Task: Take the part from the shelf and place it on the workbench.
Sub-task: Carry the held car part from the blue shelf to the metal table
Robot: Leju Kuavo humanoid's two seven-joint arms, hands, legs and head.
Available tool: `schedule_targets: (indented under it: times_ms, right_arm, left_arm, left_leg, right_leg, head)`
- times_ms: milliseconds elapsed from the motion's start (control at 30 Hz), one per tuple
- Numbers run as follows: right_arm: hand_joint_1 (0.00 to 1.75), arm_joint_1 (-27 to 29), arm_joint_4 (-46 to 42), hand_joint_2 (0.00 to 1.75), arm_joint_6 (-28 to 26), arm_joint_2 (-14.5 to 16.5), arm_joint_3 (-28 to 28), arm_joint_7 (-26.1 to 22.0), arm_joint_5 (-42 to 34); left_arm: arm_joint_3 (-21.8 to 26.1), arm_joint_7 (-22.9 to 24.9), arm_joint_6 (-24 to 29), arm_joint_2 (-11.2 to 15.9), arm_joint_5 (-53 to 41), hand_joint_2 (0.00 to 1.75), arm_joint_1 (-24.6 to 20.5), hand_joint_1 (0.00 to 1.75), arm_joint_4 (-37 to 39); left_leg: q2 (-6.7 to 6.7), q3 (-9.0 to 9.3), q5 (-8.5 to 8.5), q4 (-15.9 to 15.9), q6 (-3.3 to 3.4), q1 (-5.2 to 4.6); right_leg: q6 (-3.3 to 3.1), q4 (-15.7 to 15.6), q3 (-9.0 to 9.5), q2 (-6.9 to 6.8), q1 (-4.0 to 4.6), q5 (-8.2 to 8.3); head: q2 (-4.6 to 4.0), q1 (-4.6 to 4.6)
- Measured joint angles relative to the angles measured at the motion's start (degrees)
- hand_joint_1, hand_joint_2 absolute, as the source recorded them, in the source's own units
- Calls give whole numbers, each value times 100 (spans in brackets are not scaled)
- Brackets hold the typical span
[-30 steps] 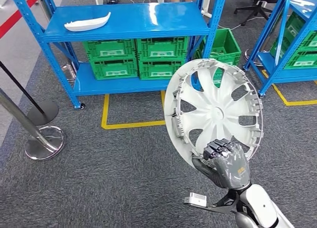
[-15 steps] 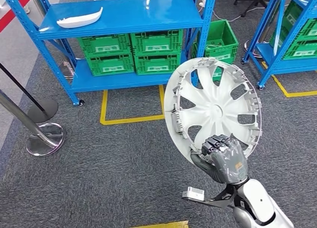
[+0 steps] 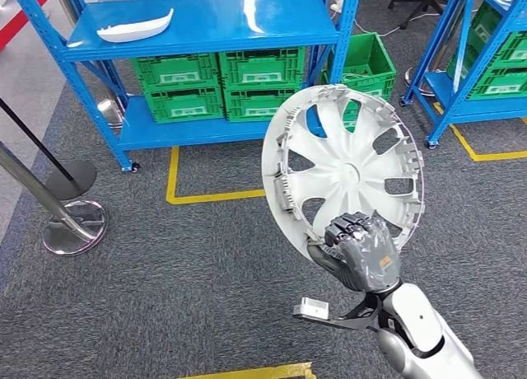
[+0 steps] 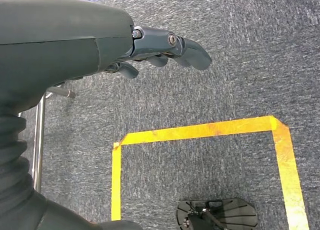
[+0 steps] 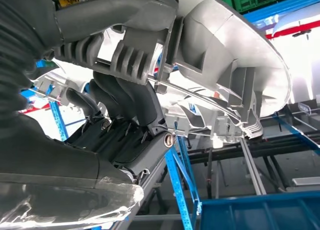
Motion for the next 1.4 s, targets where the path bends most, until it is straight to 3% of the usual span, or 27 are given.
schedule_targets:
  times_ms: [233, 367, 433, 500, 533, 567, 600, 633, 700, 767, 867, 933, 967, 1033, 1067, 1100, 1167, 1233, 1267, 1300, 1367, 1400]
  right_arm:
    - [175, -85, 133, 175, -22, 103, 29, 136, 391]
    - [175, -76, 165, 175, -37, 132, 50, 188, 444]
    - [175, -69, 171, 175, -43, 132, 51, 193, 449]
    - [175, -64, 187, 175, -46, 132, 54, 193, 453]
    - [175, -62, 199, 175, -46, 132, 55, 193, 455]
    - [175, -59, 210, 175, -46, 132, 57, 193, 457]
    - [175, -57, 221, 175, -46, 132, 58, 194, 458]
    - [175, -55, 229, 175, -47, 132, 60, 195, 458]
    - [175, -57, 247, 175, -49, 133, 62, 201, 458]
    - [175, -58, 262, 175, -54, 134, 62, 206, 458]
    - [175, -62, 269, 175, -67, 138, 66, 208, 458]
    - [175, -64, 268, 175, -84, 142, 67, 211, 458]
    - [175, -58, 267, 175, -91, 143, 66, 213, 458]
    - [175, -40, 273, 175, -98, 143, 64, 213, 458]
    - [175, -33, 277, 175, -98, 143, 66, 213, 458]
    - [175, -26, 281, 175, -99, 143, 66, 213, 458]
    - [175, -8, 283, 175, -102, 144, 67, 214, 458]
    - [175, 20, 277, 175, -110, 145, 56, 222, 455]
    - [175, 32, 273, 175, -115, 145, 46, 228, 453]
    - [175, 42, 269, 175, -121, 146, 39, 232, 452]
    - [175, 45, 262, 175, -128, 146, 34, 237, 451]
    - [175, 47, 256, 175, -129, 146, 34, 239, 451]
  left_arm:
    - [19, 0, -5, 22, 5, 175, 0, 0, 0]
    - [42, 1, -9, 24, 6, 175, 4, 0, 0]
    - [48, 3, -16, 23, 5, 175, 0, 0, 0]
    - [59, 7, -25, 24, 5, 175, 5, 0, 0]
    - [69, 13, -28, 23, 5, 175, 10, 0, 0]
    - [79, 21, -32, 22, 5, 175, 14, 0, 0]
    - [87, 30, -35, 21, 3, 175, 16, 0, 0]
    - [92, 38, -38, 20, 2, 175, 16, 0, 0]
    - [95, 45, -42, 21, -2, 175, 6, 0, 0]
    - [97, 48, -42, 26, -5, 175, -2, 0, 0]
    - [105, 48, -44, 30, -8, 175, 27, 0, 0]
    - [111, 48, -44, 31, -9, 175, 47, 0, 0]
    - [112, 48, -45, 28, -10, 175, 46, 0, 0]
    - [112, 48, -48, 20, -14, 175, 37, 0, 0]
    - [112, 48, -49, 17, -15, 175, 37, 0, 0]
    - [112, 48, -50, 16, -16, 175, 41, 0, 0]
    - [112, 48, -54, 18, -17, 175, 45, 0, 0]
    - [112, 46, -62, 9, -20, 175, 29, 0, 0]
    - [112, 45, -66, 2, -21, 175, 20, 0, 0]
    - [112, 43, -69, -7, -22, 175, 16, 0, 0]
    - [114, 43, -72, -8, -29, 175, 29, 0, 0]
    - [115, 45, -72, -5, -37, 175, 39, 0, 0]
  left_leg:
    - [0, -71, -5, 76, 67, -18]
    - [-26, -86, 35, 41, 155, -18]
    - [-60, -71, 89, -16, 197, 19]
    - [-102, -86, 111, -21, 211, 34]
    - [-132, -94, 118, -20, 206, 38]
    - [-172, -101, 128, -18, 194, 44]
    - [-223, -107, 141, -16, 175, 54]
    - [-283, -112, 155, -13, 151, 69]
    - [-407, -117, 183, -5, 80, 93]
    - [-517, -132, 207, -15, -1, 106]
    - [-624, -177, 273, -73, -113, 139]
    - [-438, -318, 93, 175, -156, 128]
    - [-285, -472, -127, 508, -166, 120]
    - [-93, -845, -592, 1361, -187, 119]
    - [-63, -949, -705, 1649, -193, 122]
    - [-48, -936, -699, 1706, -195, 124]
    - [48, -546, -425, 1133, -185, 123]
    - [310, -75, -166, 342, -150, 113]
    - [390, 38, -109, 135, -119, 105]
    - [411, 60, -95, 65, -81, 93]
    - [266, 8, -69, 89, 10, 82]
    - [199, -8, -54, 88, 51, 84]
  right_leg:
    - [57, 0, -28, -4, -15, 32]
    - [133, 1, -40, -35, -32, 25]
    - [170, 313, -182, -39, -31, -219]
    - [203, 1081, -486, -35, -43, -661]
    - [221, 1453, -622, -35, -49, -828]
    - [235, 1645, -673, -35, -56, -888]
    - [247, 1599, -605, -30, -65, -838]
    - [258, 1316, -417, -9, -79, -700]
    - [274, 442, 123, 198, -110, -429]
    - [206, -46, 407, 358, -111, -352]
    - [21, -94, 433, 213, -82, -293]
    - [-67, -119, 416, 80, -95, -216]
    - [-92, -125, 387, 11, -95, -189]
    - [-105, -122, 319, -137, -84, -156]
    - [-99, -119, 291, -217, -81, -144]
    - [-90, -116, 272, -294, -81, -134]
    - [-60, -107, 260, -445, -87, -126]
    - [3, -79, 262, -582, -60, -145]
    - [40, -67, 266, -643, -43, -152]
    - [77, -61, 272, -702, -31, -155]
    - [154, -70, 278, -783, -54, -157]
    - [192, -21, 254, -694, -74, -210]
  head:
    - [0, 0]
    - [1, 1]
    - [1, 20]
    - [2, 42]
    - [1, 46]
    - [2, 46]
    - [2, 46]
    - [2, 45]
    - [2, 48]
    - [1, 44]
    - [2, 39]
    - [1, 14]
    - [1, 0]
    - [0, -18]
    - [0, -18]
    - [0, -19]
    - [0, -20]
    - [0, -17]
    - [0, -1]
    - [0, 12]
    - [1, 38]
    - [1, 42]
